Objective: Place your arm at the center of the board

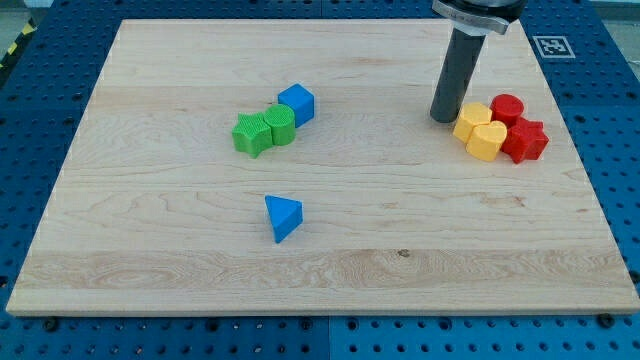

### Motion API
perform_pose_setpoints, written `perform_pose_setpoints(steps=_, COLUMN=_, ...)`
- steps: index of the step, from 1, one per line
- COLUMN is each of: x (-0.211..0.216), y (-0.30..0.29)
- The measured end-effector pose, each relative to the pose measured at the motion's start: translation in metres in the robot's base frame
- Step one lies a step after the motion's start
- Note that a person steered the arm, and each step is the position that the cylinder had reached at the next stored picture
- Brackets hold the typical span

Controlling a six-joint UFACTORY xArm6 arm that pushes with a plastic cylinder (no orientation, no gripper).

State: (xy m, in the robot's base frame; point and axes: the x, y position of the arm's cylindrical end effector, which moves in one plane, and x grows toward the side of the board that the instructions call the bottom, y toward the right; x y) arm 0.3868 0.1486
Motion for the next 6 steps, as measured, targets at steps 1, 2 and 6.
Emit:
perform_pose_setpoints(steps=1, x=0.0, y=-0.001)
perform_pose_setpoints(steps=2, x=0.0, y=-0.014)
perform_pose_setpoints(steps=6, x=0.0, y=-0.025)
